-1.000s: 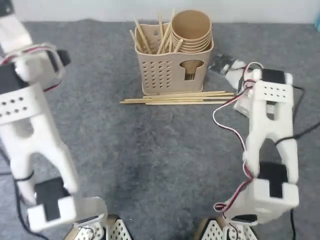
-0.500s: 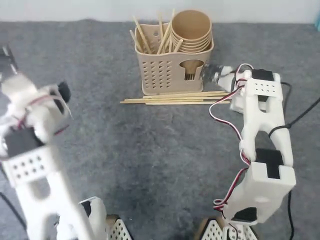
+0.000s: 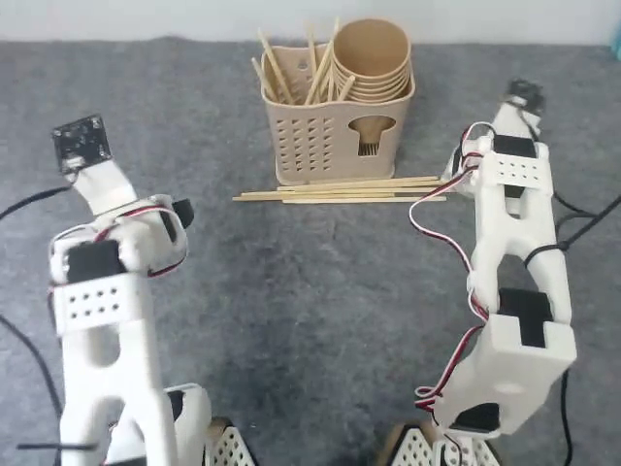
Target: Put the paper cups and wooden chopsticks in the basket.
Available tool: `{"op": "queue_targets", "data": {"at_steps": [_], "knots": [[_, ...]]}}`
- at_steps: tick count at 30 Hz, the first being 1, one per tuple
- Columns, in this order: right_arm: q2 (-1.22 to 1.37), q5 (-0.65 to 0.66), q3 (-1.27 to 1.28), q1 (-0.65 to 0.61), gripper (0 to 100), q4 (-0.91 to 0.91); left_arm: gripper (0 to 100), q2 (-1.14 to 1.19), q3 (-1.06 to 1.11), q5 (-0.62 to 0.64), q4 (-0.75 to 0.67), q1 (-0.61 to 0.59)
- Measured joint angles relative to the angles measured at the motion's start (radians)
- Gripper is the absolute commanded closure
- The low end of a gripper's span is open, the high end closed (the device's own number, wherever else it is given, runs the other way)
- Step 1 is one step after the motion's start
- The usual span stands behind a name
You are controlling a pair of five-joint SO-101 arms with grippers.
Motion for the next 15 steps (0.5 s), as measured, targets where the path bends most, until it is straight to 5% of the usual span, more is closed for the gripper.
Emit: {"op": "queue_targets", "data": {"at_steps": [3,7,11,15], "knots": [[0.078,-0.026,0.0,-0.009,79.4,-0.152,77,0.071,0.021,0.037,-0.055,0.005],[0.196,-0.035,0.0,-0.009,99.8,-0.344,83,0.155,0.046,0.097,-0.163,0.012],[0.249,-0.038,-0.026,-0.012,95.3,-0.446,97,0.235,0.046,0.141,-0.232,0.031],[0.249,-0.038,-0.078,-0.018,98.9,-0.47,99,0.288,0.046,0.147,-0.279,0.069]]}}
